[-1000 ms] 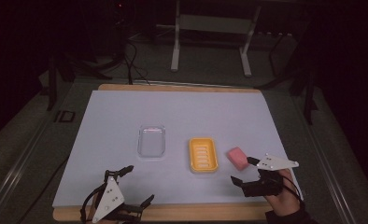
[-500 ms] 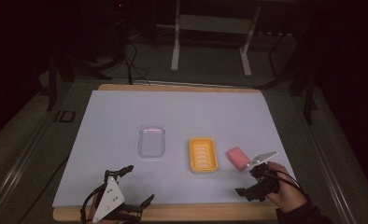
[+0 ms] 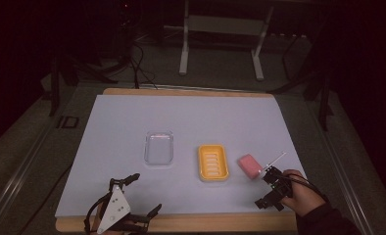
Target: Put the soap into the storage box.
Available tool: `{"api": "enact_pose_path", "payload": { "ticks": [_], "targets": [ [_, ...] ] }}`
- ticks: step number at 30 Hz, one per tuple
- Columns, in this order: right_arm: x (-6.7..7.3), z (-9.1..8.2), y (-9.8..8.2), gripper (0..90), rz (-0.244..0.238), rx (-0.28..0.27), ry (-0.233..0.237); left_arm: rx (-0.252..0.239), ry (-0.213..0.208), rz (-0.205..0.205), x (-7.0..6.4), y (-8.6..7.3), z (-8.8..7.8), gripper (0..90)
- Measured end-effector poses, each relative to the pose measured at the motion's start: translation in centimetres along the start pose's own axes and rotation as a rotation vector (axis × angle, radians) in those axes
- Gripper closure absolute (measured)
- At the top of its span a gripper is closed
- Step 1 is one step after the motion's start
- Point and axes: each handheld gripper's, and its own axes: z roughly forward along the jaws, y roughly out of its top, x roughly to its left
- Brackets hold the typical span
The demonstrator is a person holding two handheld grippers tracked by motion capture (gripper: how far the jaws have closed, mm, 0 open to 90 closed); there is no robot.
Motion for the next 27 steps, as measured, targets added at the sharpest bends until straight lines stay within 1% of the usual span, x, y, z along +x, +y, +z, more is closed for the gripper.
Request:
{"api": "enact_pose_path", "payload": {
  "ticks": [3, 5, 7, 9, 11, 13, 18, 19, 21, 23, 27],
  "targets": [
    [-0.3, -0.1, 0.4, 8.9, 0.049, 0.041, -0.001, 0.004, 0.0, 0.005, 0.0, 0.0, 0.0, 0.4],
    [-0.6, -0.2, 0.6, 8.8, 0.069, 0.063, 0.0, 0.003, -0.001, 0.004, 0.0, 0.0, 0.0, 0.4],
    [-0.9, -0.3, 0.9, 8.8, 0.103, 0.093, 0.002, 0.002, 0.0, 0.003, 0.0, 0.0, 0.0, 0.4],
    [-1.3, -0.2, 1.1, 8.8, 0.144, 0.141, 0.007, 0.003, 0.0, 0.002, 0.0, 0.0, 0.0, 0.4],
    [-1.6, -0.1, 1.4, 8.8, 0.162, 0.183, -0.004, 0.004, 0.0, 0.004, 0.0, 0.0, 0.0, 0.4],
    [-1.9, 0.0, 1.6, 8.7, 0.163, 0.207, -0.012, 0.004, -0.002, 0.003, 0.0, 0.0, 0.0, 0.4],
    [-2.6, 0.2, 2.3, 8.8, 0.165, 0.237, -0.01, 0.004, -0.002, 0.003, 0.0, 0.0, 0.0, 0.4],
    [-2.6, 0.2, 2.4, 8.8, 0.16, 0.236, -0.015, 0.004, -0.006, -0.001, 0.0, 0.0, 0.0, 0.4],
    [-2.9, 0.1, 2.8, 8.8, 0.15, 0.227, -0.009, 0.003, -0.005, 0.0, 0.0, 0.0, 0.0, 0.4],
    [-3.1, 0.0, 3.2, 8.8, 0.149, 0.215, 0.008, 0.002, -0.006, -0.002, 0.0, 0.0, 0.0, 0.4],
    [-3.4, 0.0, 4.1, 8.8, 0.145, 0.216, 0.015, 0.0, -0.005, -0.003, 0.0, 0.0, 0.0, 0.4]
  ]
}}
